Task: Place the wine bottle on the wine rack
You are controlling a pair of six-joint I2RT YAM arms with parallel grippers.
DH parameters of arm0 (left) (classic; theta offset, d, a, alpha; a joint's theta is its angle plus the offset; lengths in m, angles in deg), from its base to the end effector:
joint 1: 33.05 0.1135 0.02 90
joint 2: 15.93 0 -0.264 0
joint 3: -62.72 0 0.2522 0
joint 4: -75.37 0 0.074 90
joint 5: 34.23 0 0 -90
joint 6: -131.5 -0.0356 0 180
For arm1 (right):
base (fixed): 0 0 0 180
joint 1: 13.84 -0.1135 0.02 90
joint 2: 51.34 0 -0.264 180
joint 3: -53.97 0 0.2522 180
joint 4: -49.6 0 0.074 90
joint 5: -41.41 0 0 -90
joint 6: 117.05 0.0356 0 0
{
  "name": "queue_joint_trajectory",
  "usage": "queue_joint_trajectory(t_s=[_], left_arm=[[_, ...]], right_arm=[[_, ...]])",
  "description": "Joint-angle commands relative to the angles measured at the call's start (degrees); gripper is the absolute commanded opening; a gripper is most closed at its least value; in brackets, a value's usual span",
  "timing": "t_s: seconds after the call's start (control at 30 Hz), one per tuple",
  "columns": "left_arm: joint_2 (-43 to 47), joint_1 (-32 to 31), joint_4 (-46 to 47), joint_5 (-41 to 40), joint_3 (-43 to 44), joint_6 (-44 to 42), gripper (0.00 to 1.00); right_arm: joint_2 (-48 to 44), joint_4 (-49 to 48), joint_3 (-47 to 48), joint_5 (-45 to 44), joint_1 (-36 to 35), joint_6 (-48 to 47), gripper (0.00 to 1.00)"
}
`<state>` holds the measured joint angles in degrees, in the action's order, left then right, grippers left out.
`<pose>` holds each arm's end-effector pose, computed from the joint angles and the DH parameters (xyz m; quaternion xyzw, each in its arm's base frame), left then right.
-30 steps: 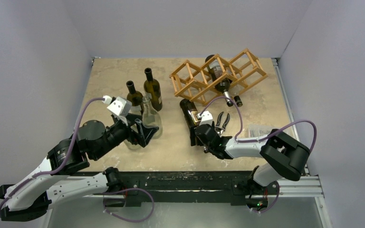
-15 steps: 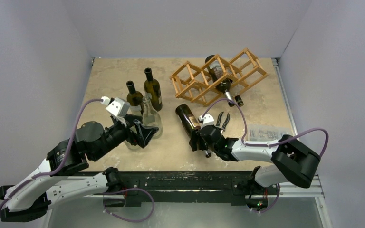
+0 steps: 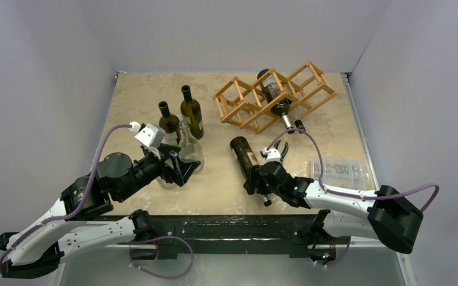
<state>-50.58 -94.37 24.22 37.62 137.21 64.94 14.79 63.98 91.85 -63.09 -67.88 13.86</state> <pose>0.0588 -0.0843 0.4040 0.1533 0.7548 -0.3319 0.5447 0.1335 0.1689 0.1621 -0.0535 0.9083 0.2156 0.3545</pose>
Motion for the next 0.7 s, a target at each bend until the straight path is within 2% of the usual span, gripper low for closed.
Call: queue_joint_trajectory(t_s=[0.0,0.47,0.67], left_arm=[[0.2,-0.3,1.9,0.5,0.5,0.0,0.81],[0.3,-0.3,2.7,0.5,0.0,-0.1,0.81],[0.0,-0.3,3.1,0.7,0.0,-0.3,0.82]], right_arm=[[-2.9,2.1,0.6,-5.1,-0.1,3.3,0.0],[-11.7,5.2,-1.4,-7.7,-0.1,6.2,0.0],[-14.2,3.9,-0.9,-12.6,0.1,4.1,0.0]])
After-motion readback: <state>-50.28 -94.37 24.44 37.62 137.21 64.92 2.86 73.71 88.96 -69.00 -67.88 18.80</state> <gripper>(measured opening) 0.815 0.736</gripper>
